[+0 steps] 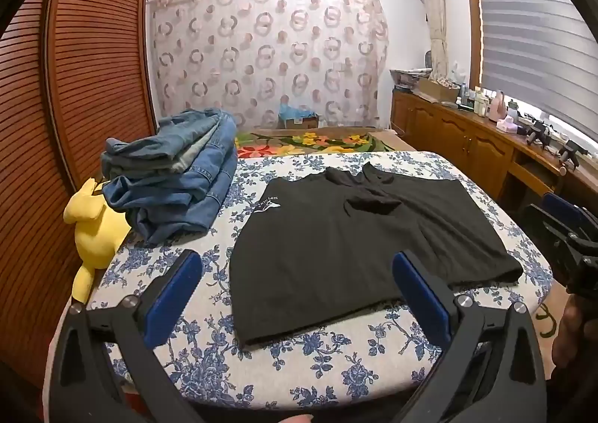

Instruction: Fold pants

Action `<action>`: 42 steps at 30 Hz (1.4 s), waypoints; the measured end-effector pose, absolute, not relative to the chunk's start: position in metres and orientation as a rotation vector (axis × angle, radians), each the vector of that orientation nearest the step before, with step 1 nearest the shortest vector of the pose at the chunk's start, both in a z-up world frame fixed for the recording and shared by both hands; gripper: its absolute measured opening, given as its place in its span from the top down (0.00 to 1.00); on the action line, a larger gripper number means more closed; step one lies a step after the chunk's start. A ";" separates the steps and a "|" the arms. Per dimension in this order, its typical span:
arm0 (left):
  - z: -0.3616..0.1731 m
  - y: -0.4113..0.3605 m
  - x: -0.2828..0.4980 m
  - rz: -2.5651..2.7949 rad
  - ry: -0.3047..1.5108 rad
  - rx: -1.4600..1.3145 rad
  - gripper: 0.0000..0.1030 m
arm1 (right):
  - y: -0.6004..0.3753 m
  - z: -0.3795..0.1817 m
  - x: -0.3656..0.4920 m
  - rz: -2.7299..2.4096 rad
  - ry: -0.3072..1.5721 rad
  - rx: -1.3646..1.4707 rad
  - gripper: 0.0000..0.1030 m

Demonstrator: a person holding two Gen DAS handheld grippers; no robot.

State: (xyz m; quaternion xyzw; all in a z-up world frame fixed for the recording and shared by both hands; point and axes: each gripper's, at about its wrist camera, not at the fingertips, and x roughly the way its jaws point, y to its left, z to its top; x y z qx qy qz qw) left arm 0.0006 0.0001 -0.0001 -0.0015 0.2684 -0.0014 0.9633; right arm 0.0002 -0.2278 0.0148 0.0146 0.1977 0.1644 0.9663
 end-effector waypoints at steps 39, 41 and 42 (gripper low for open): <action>0.011 -0.005 -0.010 0.001 0.512 0.006 0.00 | -0.228 0.013 -0.001 0.333 0.404 0.036 0.01; 0.012 -0.005 -0.010 0.000 0.512 0.006 0.00 | -0.228 0.013 -0.001 0.334 0.405 0.037 0.01; 0.011 -0.005 -0.010 0.000 0.512 0.006 0.00 | -0.228 0.013 -0.001 0.333 0.404 0.037 0.01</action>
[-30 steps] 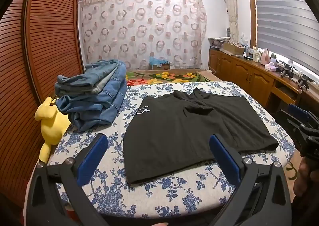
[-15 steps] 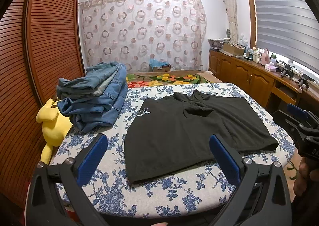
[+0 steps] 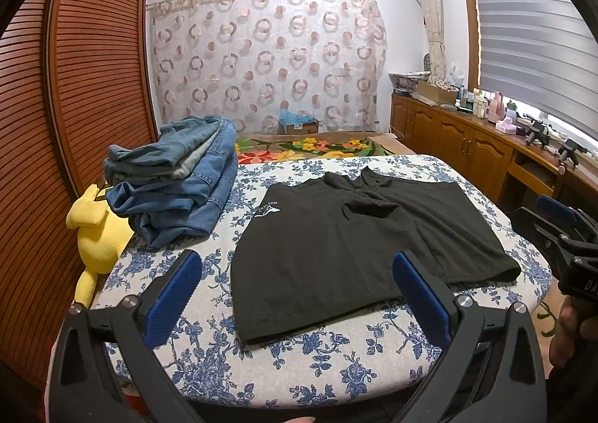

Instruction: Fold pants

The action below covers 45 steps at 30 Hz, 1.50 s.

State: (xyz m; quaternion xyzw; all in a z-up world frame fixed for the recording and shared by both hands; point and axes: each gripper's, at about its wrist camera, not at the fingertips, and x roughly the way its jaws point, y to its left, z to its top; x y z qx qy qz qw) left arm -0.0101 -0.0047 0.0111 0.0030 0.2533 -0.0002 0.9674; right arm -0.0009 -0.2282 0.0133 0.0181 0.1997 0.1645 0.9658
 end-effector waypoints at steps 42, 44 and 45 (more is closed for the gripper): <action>0.011 -0.005 -0.009 -0.001 0.507 0.007 0.00 | -0.229 0.013 -0.001 0.332 0.401 0.037 0.01; 0.011 -0.006 -0.009 -0.002 0.508 0.006 0.00 | -0.230 0.013 -0.001 0.333 0.401 0.038 0.01; 0.012 -0.007 -0.009 -0.003 0.509 0.007 0.00 | -0.230 0.013 -0.001 0.333 0.401 0.039 0.01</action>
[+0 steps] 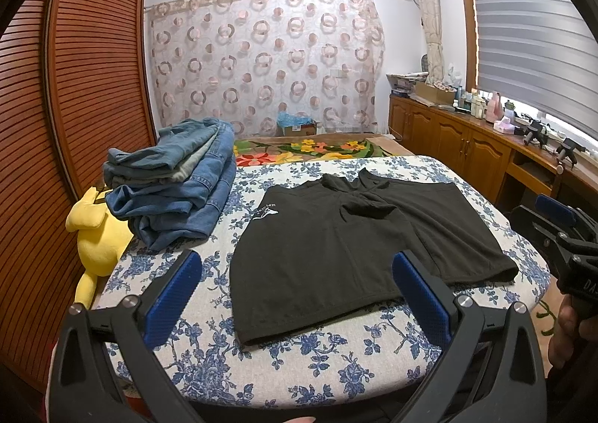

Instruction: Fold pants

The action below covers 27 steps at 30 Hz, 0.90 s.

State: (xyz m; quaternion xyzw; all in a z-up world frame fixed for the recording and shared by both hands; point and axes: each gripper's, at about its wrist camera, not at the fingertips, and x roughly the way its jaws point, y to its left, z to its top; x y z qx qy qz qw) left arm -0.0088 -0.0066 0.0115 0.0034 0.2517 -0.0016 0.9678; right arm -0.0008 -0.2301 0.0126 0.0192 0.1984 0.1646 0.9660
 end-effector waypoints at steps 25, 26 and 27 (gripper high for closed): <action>-0.041 0.013 0.028 -0.049 0.700 -0.030 0.00 | -0.243 -0.014 0.020 0.341 0.480 0.037 0.01; -0.043 0.016 0.029 -0.047 0.705 -0.031 0.00 | -0.245 -0.015 0.020 0.341 0.483 0.037 0.01; -0.045 0.019 0.030 -0.046 0.709 -0.033 0.00 | -0.245 -0.016 0.021 0.341 0.487 0.036 0.01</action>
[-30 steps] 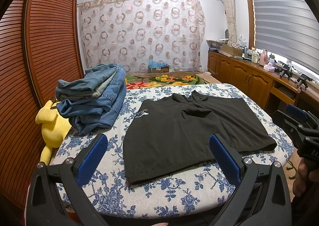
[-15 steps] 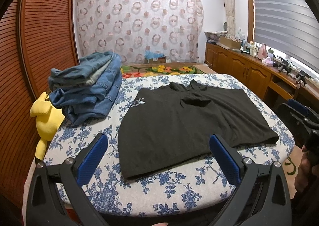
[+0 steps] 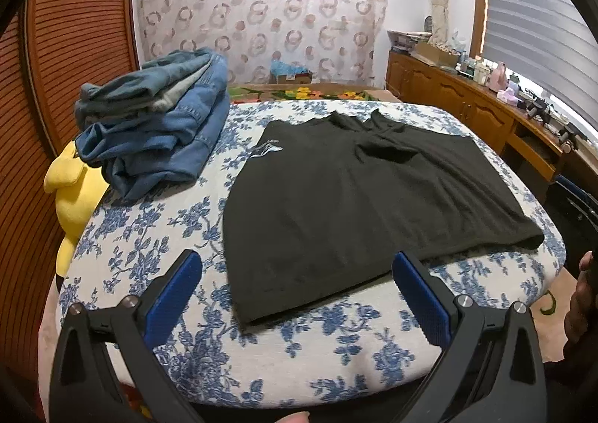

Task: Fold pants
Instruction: 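Lower the left gripper to the black garment's hem and close on it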

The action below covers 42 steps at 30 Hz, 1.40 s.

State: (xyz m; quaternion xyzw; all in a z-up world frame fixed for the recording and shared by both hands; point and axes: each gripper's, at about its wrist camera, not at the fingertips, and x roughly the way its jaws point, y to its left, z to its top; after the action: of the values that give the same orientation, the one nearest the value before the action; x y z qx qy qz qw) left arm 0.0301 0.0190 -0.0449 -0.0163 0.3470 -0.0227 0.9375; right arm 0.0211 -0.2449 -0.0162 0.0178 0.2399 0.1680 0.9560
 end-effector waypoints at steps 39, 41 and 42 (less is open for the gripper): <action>-0.087 0.070 0.025 -0.173 0.828 -0.141 0.86 | -0.257 -0.050 0.039 0.342 0.571 0.017 0.01; -0.087 0.069 0.026 -0.177 0.829 -0.141 0.89 | -0.258 -0.054 0.042 0.341 0.583 -0.004 0.01; -0.086 0.069 0.026 -0.177 0.828 -0.141 0.92 | -0.259 -0.057 0.044 0.338 0.589 -0.013 0.01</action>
State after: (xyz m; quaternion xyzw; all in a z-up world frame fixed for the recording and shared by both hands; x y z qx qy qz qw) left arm 0.0263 0.0686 -0.0862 -0.0682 0.4013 -0.0860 0.9094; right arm 0.0437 -0.2587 -0.0568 -0.0062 0.2891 0.1658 0.9428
